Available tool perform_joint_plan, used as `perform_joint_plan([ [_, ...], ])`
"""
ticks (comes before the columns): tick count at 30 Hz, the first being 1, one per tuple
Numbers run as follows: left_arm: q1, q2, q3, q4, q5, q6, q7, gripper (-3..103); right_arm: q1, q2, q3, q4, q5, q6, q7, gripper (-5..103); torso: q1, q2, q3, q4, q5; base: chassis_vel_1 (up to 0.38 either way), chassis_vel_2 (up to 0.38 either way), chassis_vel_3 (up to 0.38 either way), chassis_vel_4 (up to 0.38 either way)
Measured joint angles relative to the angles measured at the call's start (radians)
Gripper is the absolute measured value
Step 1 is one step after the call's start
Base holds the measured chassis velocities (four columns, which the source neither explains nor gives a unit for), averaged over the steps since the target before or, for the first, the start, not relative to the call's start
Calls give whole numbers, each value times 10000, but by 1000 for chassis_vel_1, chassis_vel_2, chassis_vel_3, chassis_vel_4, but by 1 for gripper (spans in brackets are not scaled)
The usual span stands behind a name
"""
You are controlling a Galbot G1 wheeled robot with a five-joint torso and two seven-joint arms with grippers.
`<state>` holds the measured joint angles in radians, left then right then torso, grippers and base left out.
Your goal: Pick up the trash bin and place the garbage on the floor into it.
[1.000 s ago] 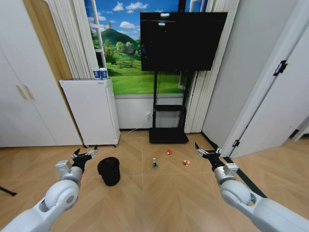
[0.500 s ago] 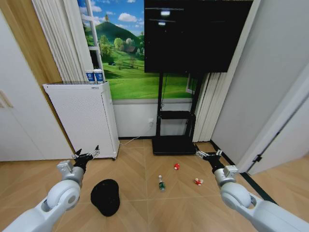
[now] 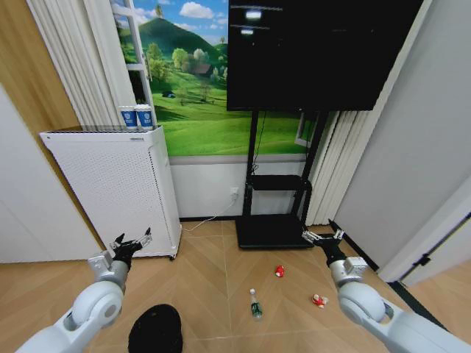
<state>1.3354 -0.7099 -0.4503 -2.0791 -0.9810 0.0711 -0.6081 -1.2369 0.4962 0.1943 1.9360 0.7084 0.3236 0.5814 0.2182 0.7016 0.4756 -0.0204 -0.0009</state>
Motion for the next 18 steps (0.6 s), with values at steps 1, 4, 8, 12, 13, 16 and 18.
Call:
perform_joint_plan([
  [1,76,-14,-16,0,8,-42,61,100,-26,7,9,8,-13,20,-9,100,-1,1,-1,2,11,73,-56,-68,62],
  [4,297,-22,-79,0,-55,-9,111,100,-81,35,41,11,-67,65,-20,100,-1,2,-1,4,10,49,-30,-27,42],
  [8,547,-68,-196,-53,-249,361,-73,100,-151,85,72,6,-142,139,-41,100,-3,-6,-6,2,8,0,0,0,0],
  [12,847,-287,-262,-218,-217,510,-175,100,-279,161,123,51,-202,171,-44,100,-72,-172,-101,1,6,0,0,0,0],
  [13,847,-287,-262,-218,-217,510,-175,100,-279,161,123,51,-202,171,-44,100,-72,-172,-101,1,6,0,0,0,0],
  [16,936,-345,-310,-268,-155,519,-175,100,-315,167,135,103,-228,172,-38,100,-130,-304,-178,1,9,0,0,0,0],
  [18,959,-355,-329,-281,-147,519,-175,100,-318,166,140,114,-236,174,-34,100,-147,-341,-200,1,9,0,0,0,0],
])
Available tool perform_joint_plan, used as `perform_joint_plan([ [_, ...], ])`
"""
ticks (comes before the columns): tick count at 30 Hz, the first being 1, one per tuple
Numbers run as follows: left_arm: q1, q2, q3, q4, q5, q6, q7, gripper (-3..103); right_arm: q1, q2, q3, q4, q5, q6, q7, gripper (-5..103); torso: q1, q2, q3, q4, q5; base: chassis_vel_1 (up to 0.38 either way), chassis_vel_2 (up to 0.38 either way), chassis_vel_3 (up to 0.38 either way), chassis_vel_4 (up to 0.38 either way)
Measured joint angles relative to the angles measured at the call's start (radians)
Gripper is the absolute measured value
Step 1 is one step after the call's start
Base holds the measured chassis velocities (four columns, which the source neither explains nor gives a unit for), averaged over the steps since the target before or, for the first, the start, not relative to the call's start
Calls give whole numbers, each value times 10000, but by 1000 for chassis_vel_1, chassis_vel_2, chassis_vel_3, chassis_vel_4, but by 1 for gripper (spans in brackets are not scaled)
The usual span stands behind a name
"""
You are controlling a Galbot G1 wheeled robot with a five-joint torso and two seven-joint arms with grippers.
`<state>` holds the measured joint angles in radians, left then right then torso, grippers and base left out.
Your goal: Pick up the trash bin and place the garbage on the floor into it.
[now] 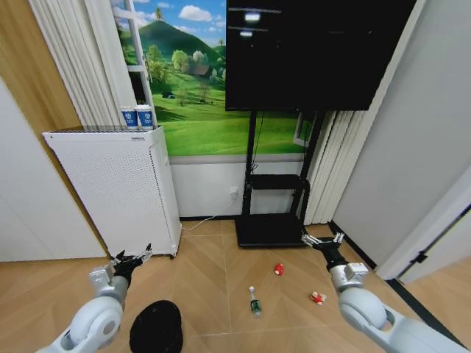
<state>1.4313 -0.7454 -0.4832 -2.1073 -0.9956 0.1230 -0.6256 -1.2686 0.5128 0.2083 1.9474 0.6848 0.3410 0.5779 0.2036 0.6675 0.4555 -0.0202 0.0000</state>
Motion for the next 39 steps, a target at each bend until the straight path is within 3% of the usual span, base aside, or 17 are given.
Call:
perform_joint_plan([
  [20,579,-15,-118,-201,351,-6,242,100,-742,54,130,127,-352,78,77,100,-385,-946,-558,-1,-1,0,0,0,0],
  [39,2032,-756,-233,-255,1201,-143,387,100,-1272,615,82,-188,-958,169,0,100,-718,-1811,-1093,0,0,0,0,0,0],
])
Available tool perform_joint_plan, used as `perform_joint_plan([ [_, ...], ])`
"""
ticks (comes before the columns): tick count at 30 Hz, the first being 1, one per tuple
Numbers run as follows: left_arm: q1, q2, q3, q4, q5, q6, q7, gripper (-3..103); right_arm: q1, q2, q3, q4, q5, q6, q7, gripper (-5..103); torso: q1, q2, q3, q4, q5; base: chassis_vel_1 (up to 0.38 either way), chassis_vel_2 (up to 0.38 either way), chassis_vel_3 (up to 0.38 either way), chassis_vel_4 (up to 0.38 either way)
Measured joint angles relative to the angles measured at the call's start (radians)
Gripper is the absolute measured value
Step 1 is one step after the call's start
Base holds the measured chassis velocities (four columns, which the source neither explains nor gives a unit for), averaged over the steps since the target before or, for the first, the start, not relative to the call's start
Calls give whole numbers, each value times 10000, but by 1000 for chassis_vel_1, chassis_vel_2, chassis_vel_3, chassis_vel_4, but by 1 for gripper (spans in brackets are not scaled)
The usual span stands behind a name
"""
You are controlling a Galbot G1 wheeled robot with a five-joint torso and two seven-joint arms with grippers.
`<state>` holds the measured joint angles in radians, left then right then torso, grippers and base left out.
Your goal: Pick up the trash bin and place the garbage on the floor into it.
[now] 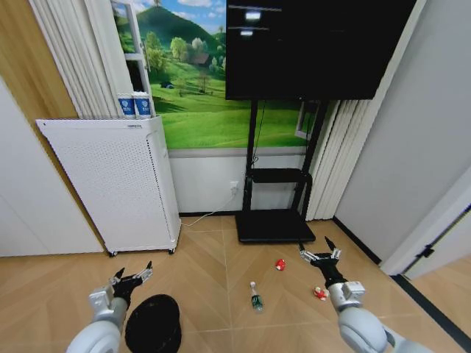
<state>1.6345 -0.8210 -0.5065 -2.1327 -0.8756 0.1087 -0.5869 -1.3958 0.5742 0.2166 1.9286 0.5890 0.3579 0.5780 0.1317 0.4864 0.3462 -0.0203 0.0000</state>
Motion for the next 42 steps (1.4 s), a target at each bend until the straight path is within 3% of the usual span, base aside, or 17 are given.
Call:
perform_joint_plan([
  [8,1225,-611,-117,4,360,-79,103,100,-125,212,-10,-189,-171,147,-48,100,-135,-335,-201,2,0,0,0,0,0],
  [16,2241,-624,-604,212,682,-345,446,100,-105,599,-121,-578,-299,227,-166,100,-260,-695,-434,0,0,0,0,0,0],
  [27,2678,-827,-610,535,838,-659,715,100,-67,868,-212,-892,-363,256,-208,100,-392,-1070,-677,1,0,0,0,0,0],
  [34,2625,-978,-452,1282,956,-1295,1208,100,-106,1026,-244,-1113,-418,301,-257,100,-516,-1416,-897,0,-2,0,0,0,0],
  [42,2931,-1144,-646,1566,900,-1611,1557,100,-136,1041,-240,-1276,-458,332,-257,100,-606,-1674,-1064,3,1,0,0,0,0],
])
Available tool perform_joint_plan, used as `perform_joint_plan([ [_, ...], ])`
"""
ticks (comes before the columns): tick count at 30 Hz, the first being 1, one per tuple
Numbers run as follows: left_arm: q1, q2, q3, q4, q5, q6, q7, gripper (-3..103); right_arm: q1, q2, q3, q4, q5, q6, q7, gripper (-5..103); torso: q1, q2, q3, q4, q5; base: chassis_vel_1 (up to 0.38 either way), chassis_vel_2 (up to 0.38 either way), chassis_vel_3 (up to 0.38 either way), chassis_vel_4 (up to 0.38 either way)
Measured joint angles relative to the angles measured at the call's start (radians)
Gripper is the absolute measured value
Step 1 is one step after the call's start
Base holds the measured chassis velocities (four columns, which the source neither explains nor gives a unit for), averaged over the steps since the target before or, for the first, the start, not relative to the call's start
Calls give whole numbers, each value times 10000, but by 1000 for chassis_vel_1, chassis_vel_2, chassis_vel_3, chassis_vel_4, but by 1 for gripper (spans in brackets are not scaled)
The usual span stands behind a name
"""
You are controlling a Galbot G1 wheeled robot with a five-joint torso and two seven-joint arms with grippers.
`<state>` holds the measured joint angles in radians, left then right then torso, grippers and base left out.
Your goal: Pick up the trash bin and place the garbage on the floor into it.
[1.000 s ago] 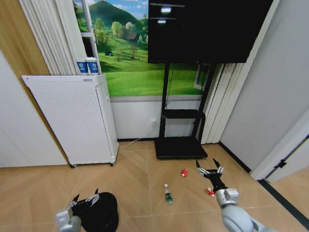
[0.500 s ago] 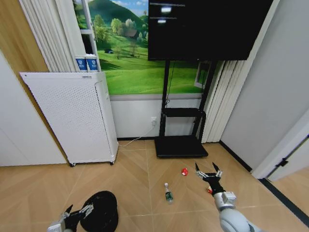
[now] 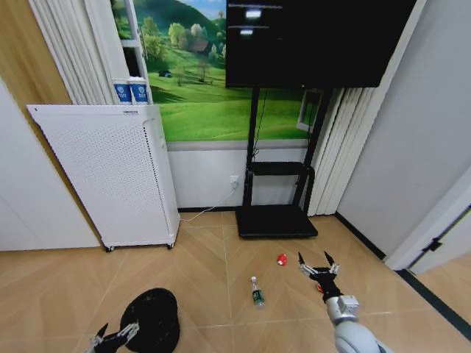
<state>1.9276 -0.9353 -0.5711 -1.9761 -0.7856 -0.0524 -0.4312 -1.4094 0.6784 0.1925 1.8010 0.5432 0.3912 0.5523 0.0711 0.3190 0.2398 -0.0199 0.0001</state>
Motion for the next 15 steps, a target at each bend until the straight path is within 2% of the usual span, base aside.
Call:
perform_joint_plan([
  [8,250,-91,-435,84,-44,-204,157,100,33,42,-23,-112,-15,3,7,100,-106,-337,-231,-3,0,0,0,0,0],
  [15,331,-300,-665,636,-24,-540,649,100,-45,130,-13,-139,-25,4,32,100,-187,-621,-432,-1,-2,0,0,0,0],
])
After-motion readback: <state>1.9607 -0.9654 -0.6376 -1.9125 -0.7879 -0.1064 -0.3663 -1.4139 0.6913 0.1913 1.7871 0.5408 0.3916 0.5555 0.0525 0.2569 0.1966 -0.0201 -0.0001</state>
